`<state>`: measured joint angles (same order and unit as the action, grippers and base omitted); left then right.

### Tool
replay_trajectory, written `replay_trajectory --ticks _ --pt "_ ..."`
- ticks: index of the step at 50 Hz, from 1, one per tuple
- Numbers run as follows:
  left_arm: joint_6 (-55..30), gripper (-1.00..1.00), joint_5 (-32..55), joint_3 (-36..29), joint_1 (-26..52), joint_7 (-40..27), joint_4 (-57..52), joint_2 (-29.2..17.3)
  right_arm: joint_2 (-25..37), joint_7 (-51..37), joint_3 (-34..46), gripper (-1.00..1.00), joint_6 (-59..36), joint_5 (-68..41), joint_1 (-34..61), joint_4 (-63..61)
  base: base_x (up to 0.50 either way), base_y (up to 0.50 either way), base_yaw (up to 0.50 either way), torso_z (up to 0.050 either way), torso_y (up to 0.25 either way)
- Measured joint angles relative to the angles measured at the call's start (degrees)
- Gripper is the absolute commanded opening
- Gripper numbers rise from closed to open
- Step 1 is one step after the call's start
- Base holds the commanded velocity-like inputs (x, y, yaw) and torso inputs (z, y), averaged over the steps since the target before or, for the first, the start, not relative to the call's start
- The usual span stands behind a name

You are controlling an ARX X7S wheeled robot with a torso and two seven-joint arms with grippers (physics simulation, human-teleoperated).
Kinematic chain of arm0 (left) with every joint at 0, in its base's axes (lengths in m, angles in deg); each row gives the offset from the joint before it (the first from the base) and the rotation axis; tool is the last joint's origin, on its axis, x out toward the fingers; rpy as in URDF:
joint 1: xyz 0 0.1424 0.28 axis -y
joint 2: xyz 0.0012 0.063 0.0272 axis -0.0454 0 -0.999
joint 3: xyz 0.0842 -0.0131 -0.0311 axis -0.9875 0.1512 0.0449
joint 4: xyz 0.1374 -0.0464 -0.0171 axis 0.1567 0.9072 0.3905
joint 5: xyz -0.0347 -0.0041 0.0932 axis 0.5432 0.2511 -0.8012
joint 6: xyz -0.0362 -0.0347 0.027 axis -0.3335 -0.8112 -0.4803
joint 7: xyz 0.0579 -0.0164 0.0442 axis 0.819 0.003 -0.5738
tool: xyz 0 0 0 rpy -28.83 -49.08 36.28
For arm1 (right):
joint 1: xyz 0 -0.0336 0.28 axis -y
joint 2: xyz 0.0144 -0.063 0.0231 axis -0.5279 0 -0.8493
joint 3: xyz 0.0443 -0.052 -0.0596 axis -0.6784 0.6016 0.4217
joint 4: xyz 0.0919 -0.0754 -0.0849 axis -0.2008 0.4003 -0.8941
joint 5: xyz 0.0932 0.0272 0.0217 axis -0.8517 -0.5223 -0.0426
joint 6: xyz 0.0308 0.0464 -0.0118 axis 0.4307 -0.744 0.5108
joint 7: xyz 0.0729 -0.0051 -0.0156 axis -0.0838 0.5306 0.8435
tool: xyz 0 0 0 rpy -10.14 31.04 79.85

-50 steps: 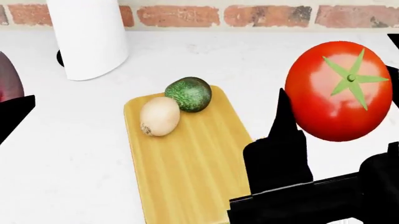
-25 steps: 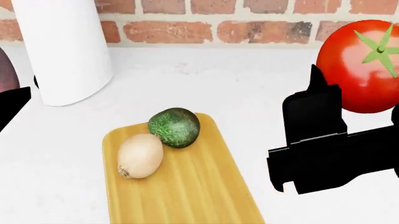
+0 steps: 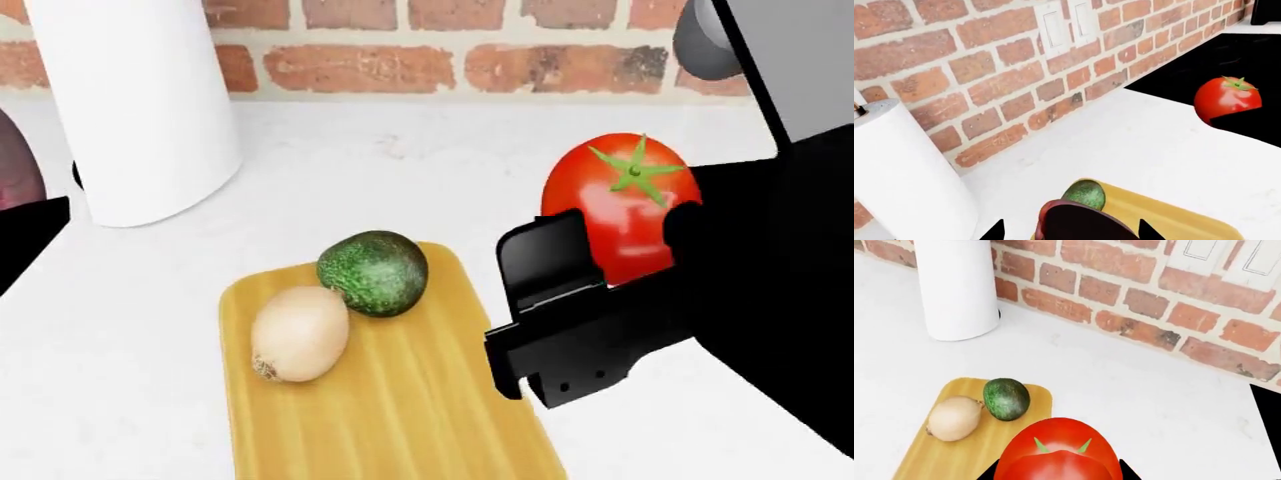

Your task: Place the avocado, onion, tomato and bell pepper on the cutting board.

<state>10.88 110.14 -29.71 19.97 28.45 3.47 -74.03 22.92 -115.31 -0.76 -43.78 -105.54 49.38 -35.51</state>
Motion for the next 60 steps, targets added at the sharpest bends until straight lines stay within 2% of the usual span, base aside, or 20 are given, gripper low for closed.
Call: replay_trajectory --ticks 12,24,60 --pt "-0.2 -1.0 -0.4 0.1 -0.4 0.2 0.1 -0.1 -6.4 6.9 2.7 -1.0 -7.3 2.9 0.4 10.1 0.0 0.0 0.0 0.0 0.001" --pt "-0.3 -1.0 -0.6 0.3 -0.5 0.2 0.2 -0.1 -10.0 10.3 4.7 -1.0 -11.7 3.9 1.0 15.0 0.0 0.0 0.0 0.0 0.0" --pt "-0.7 -1.0 -1.2 1.0 -1.0 0.7 0.4 -0.7 -18.8 21.1 4.9 -1.0 -13.5 16.1 -3.5 21.1 0.0 0.0 0.0 0.0 0.0"
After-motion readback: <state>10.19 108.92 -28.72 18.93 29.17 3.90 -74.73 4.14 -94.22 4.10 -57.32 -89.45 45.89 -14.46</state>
